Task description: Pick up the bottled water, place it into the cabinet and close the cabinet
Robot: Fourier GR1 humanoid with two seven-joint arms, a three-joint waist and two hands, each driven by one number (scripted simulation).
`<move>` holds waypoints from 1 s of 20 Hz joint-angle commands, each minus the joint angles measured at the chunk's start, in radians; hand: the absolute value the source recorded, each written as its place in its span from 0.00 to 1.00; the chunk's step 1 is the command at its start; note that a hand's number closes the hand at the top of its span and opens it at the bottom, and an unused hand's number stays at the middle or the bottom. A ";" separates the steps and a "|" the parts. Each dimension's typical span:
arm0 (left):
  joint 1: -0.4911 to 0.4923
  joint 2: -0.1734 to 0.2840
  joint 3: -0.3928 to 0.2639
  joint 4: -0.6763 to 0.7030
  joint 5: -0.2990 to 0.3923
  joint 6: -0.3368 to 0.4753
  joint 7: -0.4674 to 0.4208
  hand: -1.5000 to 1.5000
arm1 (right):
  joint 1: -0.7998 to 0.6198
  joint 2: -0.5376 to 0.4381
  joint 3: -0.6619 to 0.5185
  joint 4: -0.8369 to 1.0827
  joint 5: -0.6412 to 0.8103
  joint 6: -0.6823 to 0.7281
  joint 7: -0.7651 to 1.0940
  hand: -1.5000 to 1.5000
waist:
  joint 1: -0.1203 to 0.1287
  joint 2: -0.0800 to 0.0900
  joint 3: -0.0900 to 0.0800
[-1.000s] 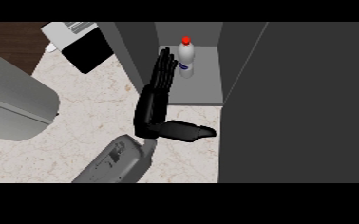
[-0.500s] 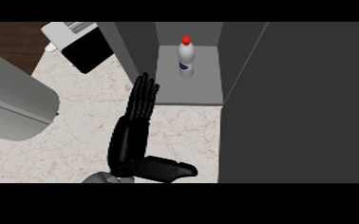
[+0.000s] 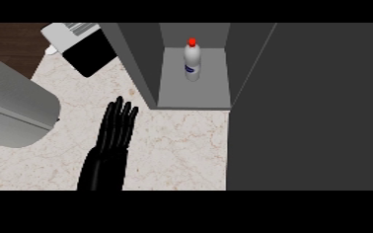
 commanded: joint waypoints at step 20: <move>0.270 0.198 0.198 -0.163 0.122 -0.170 -0.102 0.00 | -0.419 0.212 0.525 -0.131 0.493 -0.222 0.404 1.00 | 0.035 0.001 -0.008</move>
